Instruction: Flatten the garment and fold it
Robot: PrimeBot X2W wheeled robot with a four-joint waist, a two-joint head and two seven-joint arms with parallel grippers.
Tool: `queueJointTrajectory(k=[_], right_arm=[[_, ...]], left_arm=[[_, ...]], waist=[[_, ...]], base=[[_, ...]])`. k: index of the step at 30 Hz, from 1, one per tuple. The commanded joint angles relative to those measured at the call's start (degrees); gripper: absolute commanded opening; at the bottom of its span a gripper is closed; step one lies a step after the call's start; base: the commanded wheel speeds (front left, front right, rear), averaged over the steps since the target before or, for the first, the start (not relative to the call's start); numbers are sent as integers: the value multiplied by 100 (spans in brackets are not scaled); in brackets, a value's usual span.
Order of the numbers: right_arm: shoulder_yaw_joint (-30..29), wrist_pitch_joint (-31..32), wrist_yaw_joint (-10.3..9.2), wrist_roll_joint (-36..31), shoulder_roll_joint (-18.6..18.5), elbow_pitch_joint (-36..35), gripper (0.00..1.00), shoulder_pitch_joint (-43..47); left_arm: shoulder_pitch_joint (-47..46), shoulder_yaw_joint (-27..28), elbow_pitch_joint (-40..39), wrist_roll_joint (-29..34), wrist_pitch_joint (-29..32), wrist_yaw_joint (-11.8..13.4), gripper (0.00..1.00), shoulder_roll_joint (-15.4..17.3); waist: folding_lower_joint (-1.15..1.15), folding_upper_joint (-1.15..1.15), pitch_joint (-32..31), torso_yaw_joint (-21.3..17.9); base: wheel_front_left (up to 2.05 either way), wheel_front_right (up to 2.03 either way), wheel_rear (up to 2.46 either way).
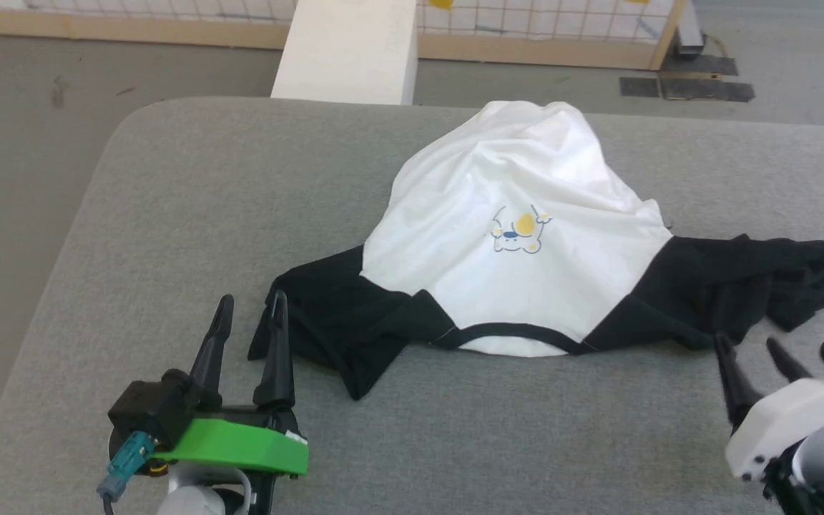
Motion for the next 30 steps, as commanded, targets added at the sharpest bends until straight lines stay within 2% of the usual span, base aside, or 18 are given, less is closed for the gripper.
queueJointTrajectory(k=[1,5,12,21,22,23,24,25,30], right_arm=[[74,153,-8,-159,13,-120,100,94],[328,686,-8,-738,3,-253,100,53],[698,1373,-8,-1299,-477,295,100,-596],[782,1320,-8,-1481,-681,1012,100,-1140],[771,1330,-8,-1472,-673,1076,94,-1169],[765,1328,-8,-1465,-663,1109,43,-1189],[771,1312,-8,-1457,-661,1135,4,-1211],[787,1308,-8,-1449,-667,1156,0,-1224],[817,1296,-8,-1377,-691,1216,0,-1258]], left_arm=[[65,7,6,-32,-22,25,100,-14],[58,-11,-5,-57,-22,31,100,-14],[-98,-64,-21,-83,-22,7,100,-14],[-221,-41,-14,-143,-22,-4,100,-14],[-230,-39,-14,-144,-22,-6,100,-14],[-235,-38,-13,-144,-22,-9,100,-14],[-241,-36,-15,-144,-22,-10,100,-14],[-246,-36,-17,-145,-22,-11,100,-14],[-274,-79,39,-133,-22,-26,100,-14]], waist=[[0,0,-55,-89],[0,0,-2,-149],[0,0,233,-96],[0,0,507,75],[0,0,524,86],[0,0,533,92],[0,0,545,96],[0,0,556,98],[0,0,544,67]], base=[[0,0,0],[0,0,0],[0,0,0],[0,0,0],[0,0,0],[0,0,0],[0,0,0],[0,0,0],[0,0,0]])
